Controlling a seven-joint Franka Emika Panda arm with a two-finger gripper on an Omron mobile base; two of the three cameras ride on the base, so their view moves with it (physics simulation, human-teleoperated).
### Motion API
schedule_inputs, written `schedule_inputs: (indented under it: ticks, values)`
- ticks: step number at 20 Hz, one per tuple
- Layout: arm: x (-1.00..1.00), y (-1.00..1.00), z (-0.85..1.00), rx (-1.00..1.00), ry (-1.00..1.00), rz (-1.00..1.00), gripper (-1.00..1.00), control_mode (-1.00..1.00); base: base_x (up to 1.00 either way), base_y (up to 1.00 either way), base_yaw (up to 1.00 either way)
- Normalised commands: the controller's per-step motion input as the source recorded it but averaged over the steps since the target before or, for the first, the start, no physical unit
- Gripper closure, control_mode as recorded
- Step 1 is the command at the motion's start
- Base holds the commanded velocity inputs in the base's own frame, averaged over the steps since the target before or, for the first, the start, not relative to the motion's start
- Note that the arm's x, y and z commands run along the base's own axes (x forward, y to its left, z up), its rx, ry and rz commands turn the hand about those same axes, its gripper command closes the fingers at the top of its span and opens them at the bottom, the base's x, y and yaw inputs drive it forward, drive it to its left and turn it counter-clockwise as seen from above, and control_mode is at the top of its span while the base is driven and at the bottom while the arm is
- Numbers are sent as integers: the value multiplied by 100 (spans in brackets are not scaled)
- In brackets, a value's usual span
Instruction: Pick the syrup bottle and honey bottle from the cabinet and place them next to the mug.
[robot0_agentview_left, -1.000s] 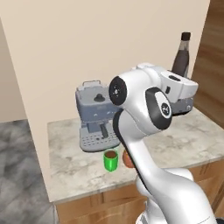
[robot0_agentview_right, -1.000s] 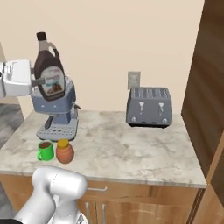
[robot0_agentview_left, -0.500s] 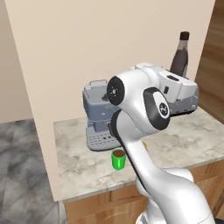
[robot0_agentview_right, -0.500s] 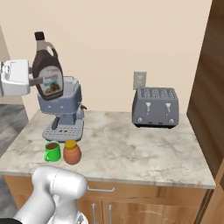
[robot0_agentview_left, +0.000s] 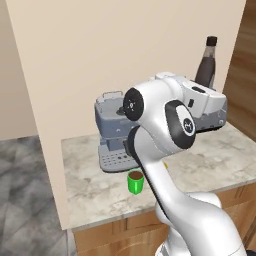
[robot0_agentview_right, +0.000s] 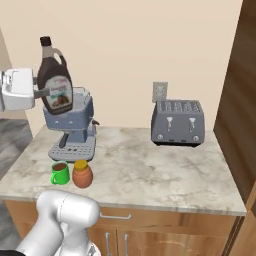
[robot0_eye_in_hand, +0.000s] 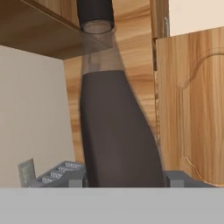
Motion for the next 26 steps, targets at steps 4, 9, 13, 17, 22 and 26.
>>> schedule_inputs:
  ticks: [4, 9, 13, 17, 22, 26]
  values:
    - [0, 0, 0, 0, 0, 0, 100, -100, 0, 0, 0]
    - [32, 5, 32, -2, 7, 11, 100, -100, 0, 0, 0]
    - [45, 0, 52, -2, 10, 24, 100, -100, 0, 0, 0]
    - [0, -18, 57, 0, 0, 43, 100, -100, 0, 0, 0]
    - [0, -39, 26, 1, 0, 65, 100, -100, 0, 0, 0]
    - [0, -46, 12, 2, 2, 80, 100, -100, 0, 0, 0]
